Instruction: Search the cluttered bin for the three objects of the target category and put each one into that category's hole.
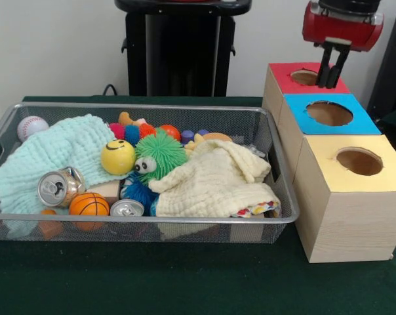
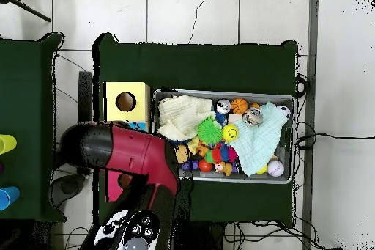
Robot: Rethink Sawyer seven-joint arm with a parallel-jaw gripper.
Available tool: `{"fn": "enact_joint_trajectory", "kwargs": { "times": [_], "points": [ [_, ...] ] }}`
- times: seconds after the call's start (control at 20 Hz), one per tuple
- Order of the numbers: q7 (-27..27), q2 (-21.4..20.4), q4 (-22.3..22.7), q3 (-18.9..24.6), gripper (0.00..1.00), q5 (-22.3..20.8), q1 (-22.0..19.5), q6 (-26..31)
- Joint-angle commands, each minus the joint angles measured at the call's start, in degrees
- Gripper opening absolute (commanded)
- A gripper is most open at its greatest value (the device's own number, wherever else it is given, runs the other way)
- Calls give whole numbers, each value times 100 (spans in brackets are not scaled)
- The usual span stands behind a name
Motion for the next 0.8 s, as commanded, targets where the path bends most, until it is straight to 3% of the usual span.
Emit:
{"fn": "enact_joint_trajectory", "kwargs": {
  "times": [0.05,0.45,0.8],
  "points": [
    [463,-124,-569,67,0,-552,-246,602],
    [-119,5,-294,413,0,-1161,-782,-401],
    [-171,1,1,655,0,-1689,-1169,-1126]
  ]
}}
